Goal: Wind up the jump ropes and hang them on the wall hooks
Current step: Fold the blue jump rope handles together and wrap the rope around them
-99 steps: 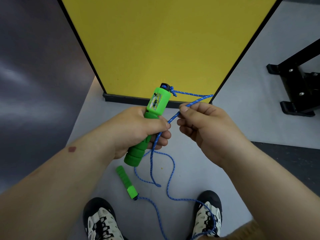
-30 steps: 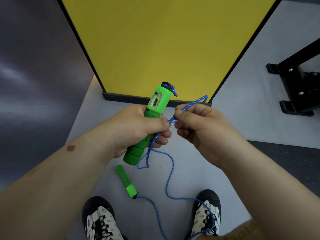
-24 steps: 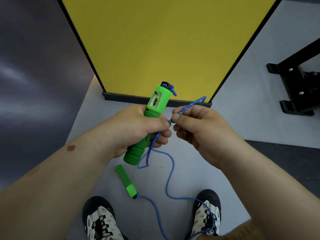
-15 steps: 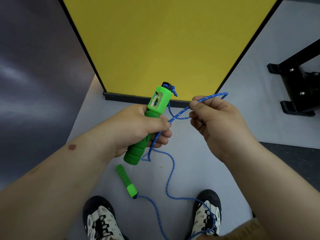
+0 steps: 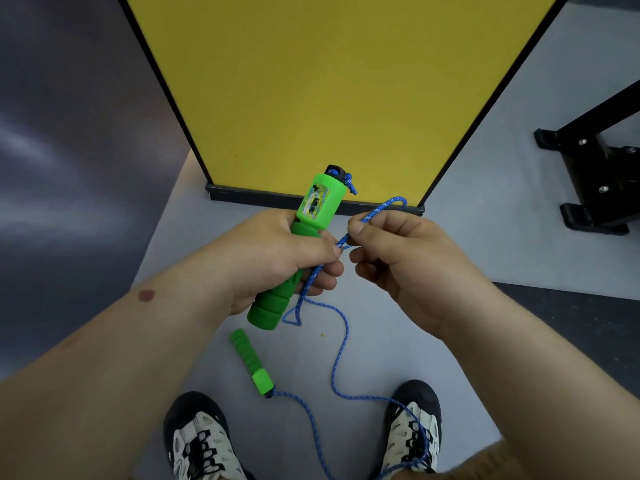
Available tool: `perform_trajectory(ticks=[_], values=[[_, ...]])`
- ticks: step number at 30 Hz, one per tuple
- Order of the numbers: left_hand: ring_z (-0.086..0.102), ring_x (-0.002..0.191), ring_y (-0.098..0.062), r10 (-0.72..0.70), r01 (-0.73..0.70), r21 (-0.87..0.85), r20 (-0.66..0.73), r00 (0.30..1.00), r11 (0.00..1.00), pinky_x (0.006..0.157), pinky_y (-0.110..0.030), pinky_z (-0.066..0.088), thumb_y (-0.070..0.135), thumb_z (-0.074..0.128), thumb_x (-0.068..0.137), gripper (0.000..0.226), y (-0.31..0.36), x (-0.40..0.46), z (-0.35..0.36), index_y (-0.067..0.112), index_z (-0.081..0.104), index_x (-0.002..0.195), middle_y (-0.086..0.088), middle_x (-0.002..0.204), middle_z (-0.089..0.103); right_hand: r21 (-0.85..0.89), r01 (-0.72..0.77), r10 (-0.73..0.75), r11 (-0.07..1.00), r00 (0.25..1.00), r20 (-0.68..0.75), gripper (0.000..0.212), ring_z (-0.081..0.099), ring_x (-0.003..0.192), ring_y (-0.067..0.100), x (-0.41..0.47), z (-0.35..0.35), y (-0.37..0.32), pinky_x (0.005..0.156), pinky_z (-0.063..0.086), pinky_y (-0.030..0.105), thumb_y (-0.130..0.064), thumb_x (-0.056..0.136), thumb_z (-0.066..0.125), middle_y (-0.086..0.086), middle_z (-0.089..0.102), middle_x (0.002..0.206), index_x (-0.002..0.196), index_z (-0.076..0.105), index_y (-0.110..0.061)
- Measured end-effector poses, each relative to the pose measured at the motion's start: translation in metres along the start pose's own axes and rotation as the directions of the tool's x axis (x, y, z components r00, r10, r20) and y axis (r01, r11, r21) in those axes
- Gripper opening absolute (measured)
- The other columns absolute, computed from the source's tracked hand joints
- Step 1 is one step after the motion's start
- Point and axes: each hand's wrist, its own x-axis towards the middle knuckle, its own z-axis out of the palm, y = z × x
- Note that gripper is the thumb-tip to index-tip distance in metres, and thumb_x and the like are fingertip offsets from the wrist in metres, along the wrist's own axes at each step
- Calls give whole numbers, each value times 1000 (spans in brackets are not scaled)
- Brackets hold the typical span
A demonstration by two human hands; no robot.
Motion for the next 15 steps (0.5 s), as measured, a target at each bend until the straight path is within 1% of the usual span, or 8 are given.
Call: perform_trajectory(ticks=[3,8,11,13,15], values=[[72,72,-21,2,-2,6,-1,1000,1000,81,-42,62,10,68,93,5,0,0,1,8,64,94,-10,80,76,-14,26,-27,1000,999,-41,8,63,72,14,1,-1,-2,70,52,28,-17,92,70,-1,70,79,85,74,-14],[72,72,-21,-1,1,4,6,1000,1000,79,-40,62,11,68,94,6,-1,0,-1,7,64,96,-11,81,75,47,68,-58,997,981,-185,8,63,70,13,5,-8,-7,72,54,28,-17,92,71,-2,66,74,86,72,-11],[73,73,-21,-6,6,15,5,1000,1000,81,-40,63,11,68,93,7,-1,0,-1,7,65,98,-11,83,76,97,95,-67,991,964,-256,8,63,71,13,5,-12,-9,74,56,28,-18,92,71,2,64,77,90,72,-11],[73,73,-21,-5,5,13,6,1000,1000,81,-41,63,11,68,93,7,0,0,-1,7,65,97,-11,82,76,107,92,-60,990,961,-271,9,63,73,13,6,-13,-10,74,56,29,-21,92,72,2,65,78,90,73,-12],[72,72,-21,-2,2,12,10,1000,1000,81,-42,62,11,68,93,8,1,-1,0,6,64,98,-11,82,76,119,70,-38,990,968,-247,10,64,73,13,5,-11,-10,72,55,28,-22,92,72,2,68,82,93,73,-12]])
